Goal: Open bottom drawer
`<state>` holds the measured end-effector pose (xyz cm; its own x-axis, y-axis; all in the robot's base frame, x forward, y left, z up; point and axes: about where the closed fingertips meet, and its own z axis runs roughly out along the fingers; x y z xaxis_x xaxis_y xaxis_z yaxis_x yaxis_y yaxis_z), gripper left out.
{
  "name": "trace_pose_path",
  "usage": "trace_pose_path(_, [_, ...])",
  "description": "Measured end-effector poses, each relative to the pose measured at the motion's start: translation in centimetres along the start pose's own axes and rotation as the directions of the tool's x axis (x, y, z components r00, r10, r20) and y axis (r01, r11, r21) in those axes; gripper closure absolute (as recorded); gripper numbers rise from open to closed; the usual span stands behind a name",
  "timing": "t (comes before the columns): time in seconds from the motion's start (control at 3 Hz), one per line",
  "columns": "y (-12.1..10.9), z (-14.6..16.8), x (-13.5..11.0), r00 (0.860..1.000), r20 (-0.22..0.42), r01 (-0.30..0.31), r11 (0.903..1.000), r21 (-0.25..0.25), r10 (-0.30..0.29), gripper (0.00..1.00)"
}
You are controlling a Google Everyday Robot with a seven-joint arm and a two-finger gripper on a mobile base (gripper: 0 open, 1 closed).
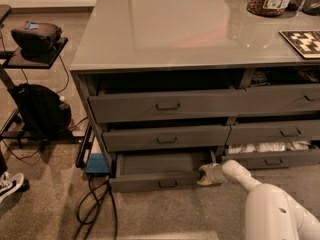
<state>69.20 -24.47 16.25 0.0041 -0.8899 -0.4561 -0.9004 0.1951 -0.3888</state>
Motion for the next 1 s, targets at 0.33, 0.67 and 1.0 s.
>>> trace_pose_path(0.33, [1.6,-0.5,-0.3,0.999,0.026,0.041,0.9992,-0.001,-0.041,1.00])
trace_pose_path(0.67, [3.1,-1.9,-0.6,0.994,0.057,0.090,0.9954,0.034,-0.092,1.00])
trace_pose_path(1.0, [3.4,-2.1,-0.6,0.994,0.058,0.091,0.9952,0.035,-0.093,1.00])
